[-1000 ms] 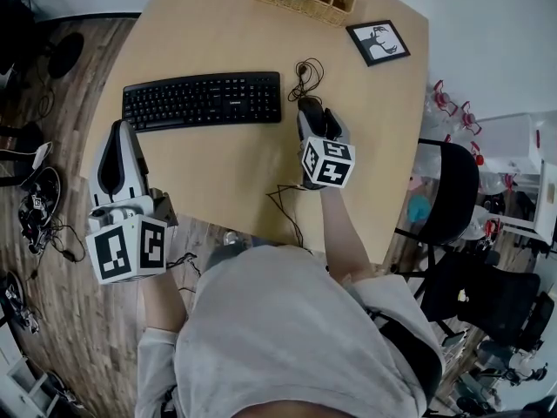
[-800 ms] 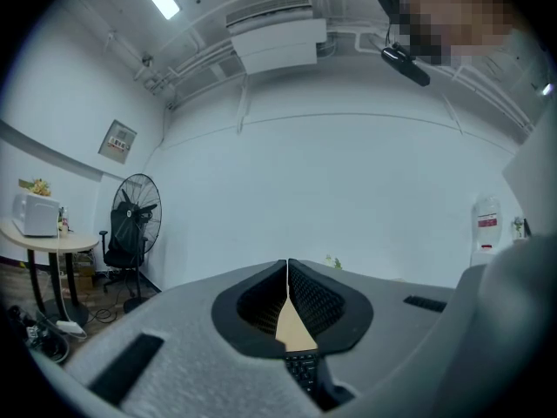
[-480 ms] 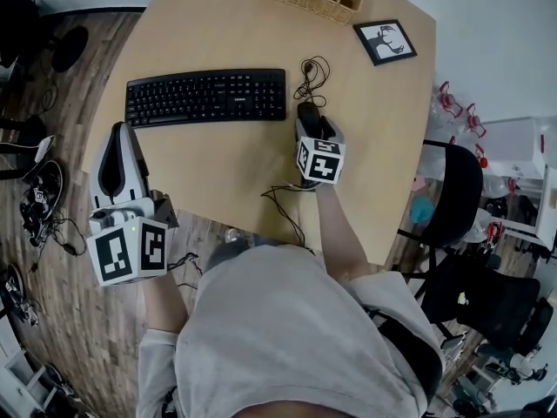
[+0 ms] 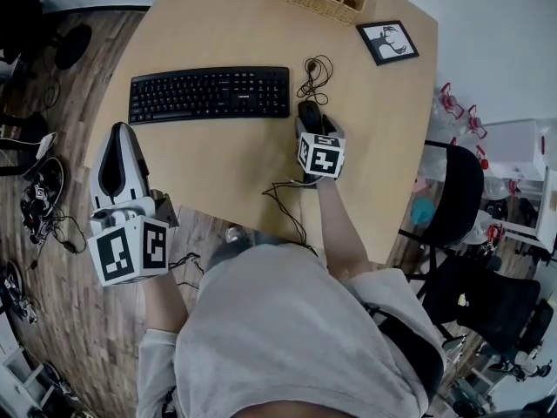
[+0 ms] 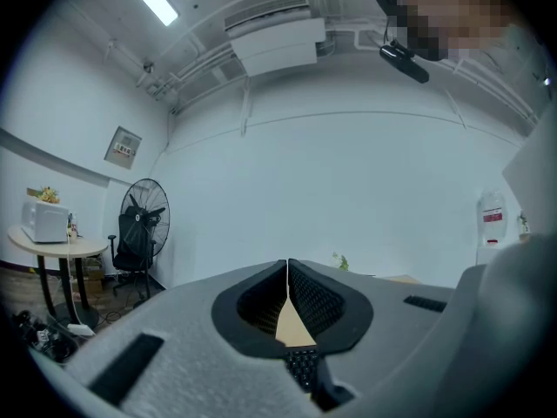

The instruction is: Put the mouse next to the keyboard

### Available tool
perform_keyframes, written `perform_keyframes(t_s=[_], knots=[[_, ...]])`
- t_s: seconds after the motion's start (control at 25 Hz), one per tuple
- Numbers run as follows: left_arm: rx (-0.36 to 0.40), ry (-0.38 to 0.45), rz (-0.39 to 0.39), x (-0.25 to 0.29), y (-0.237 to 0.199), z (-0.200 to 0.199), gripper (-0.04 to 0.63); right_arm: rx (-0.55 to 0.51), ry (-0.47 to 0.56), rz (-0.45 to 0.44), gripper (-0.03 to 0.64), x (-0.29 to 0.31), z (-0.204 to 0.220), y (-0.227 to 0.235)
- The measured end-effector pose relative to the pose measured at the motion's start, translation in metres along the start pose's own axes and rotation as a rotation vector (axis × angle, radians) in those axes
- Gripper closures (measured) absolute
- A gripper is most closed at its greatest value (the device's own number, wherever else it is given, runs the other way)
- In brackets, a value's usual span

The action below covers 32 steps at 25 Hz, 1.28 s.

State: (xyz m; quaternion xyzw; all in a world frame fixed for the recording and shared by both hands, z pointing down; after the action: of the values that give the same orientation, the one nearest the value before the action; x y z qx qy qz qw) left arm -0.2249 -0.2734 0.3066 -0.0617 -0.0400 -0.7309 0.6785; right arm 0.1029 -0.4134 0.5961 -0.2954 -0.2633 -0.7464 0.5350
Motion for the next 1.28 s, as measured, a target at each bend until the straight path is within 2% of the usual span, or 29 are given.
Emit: perform_keyframes(t_s=[0.12,0.28,0.44,0.48,0.56,0.64,1.04,1.28], knots=[[-0.002,0.004,0.005,-0.005,-0.003,-0.001,0.582,0.007,0.011,-0.005,0.356,-0.007,-0.001,0.000],[-0.008,0.015,0.018,-0.014,-0.005,0.000,0.582,0.021,0.079,-0.003,0.356,-0.028,-0.006,0.000],[-0.010,0.027,0.041,-0.025,-0.006,0.001,0.582,0.026,0.156,-0.049,0.361,-0.063,-0.012,-0.011],[-0.011,0.029,0.048,-0.028,-0.006,0.001,0.583,0.025,0.177,-0.050,0.410,-0.073,-0.014,-0.013],[-0.015,0.035,0.062,-0.034,-0.007,0.002,0.582,0.012,0.229,-0.031,0.578,-0.096,-0.017,-0.018],[-0.019,0.042,0.075,-0.040,-0.008,0.002,0.581,-0.016,0.279,-0.033,0.597,-0.117,-0.020,-0.026],[-0.019,0.060,0.143,-0.079,-0.012,0.004,0.582,-0.095,0.419,-0.059,0.601,-0.208,-0.024,-0.066],[-0.015,0.062,0.182,-0.097,-0.012,0.007,0.583,-0.061,0.476,-0.076,0.601,-0.249,-0.018,-0.077]])
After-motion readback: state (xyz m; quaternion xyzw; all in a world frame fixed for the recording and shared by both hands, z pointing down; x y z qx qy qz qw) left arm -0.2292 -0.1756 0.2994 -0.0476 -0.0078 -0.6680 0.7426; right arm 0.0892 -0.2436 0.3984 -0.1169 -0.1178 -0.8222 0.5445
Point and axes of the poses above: the fingertips, and each gripper's own axes: x forward along the fingers, y to its right, z out of its underside, the point moved 5 cm from there along -x, backward along the fingers, and after that the axes turned 6 degrees about -y, right-handed, at the moved point
